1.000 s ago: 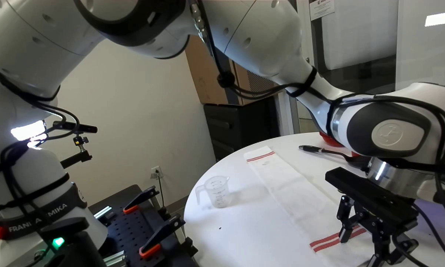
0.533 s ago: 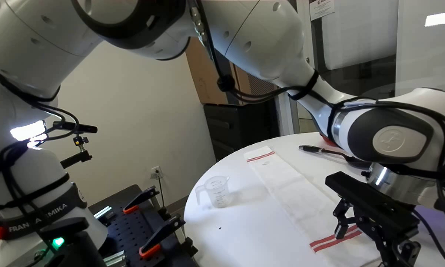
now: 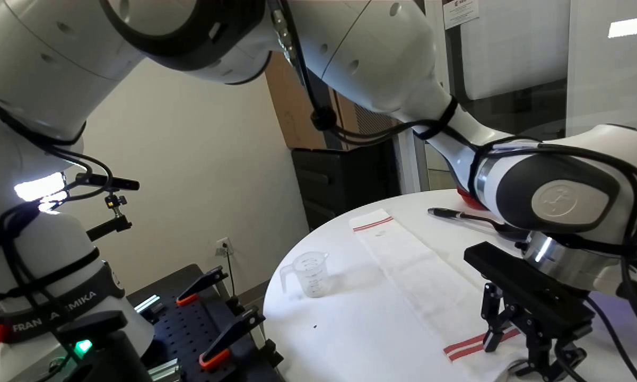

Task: Fold the white towel

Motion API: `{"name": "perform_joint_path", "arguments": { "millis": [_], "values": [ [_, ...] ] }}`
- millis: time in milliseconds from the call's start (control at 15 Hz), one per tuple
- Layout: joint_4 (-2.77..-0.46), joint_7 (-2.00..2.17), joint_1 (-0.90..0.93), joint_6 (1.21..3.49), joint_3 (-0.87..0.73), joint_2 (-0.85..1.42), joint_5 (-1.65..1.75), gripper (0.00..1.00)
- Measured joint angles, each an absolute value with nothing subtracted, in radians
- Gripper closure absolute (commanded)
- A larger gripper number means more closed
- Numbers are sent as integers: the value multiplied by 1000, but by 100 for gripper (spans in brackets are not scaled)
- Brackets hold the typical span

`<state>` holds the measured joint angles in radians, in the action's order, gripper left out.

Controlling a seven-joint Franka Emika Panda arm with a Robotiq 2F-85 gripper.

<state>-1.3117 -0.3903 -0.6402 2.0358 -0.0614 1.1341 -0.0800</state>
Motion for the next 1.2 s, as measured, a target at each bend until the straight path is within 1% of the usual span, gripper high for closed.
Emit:
{"name": "perform_joint_path", "arguments": {
  "millis": [67, 133, 200, 733, 1200],
  "values": [
    [-1312, -393, -641, 2032, -58, 1132, -85, 95],
    [-1312, -395, -642, 2028, -55, 1130, -89, 99],
    [-1312, -398, -643, 2025, -52, 1129, -94, 100],
    [-1306, -418, -712, 1898, -21, 1111, -203, 99],
    [-1355, -418, -773, 1854, -17, 979, -246, 99]
  ]
}}
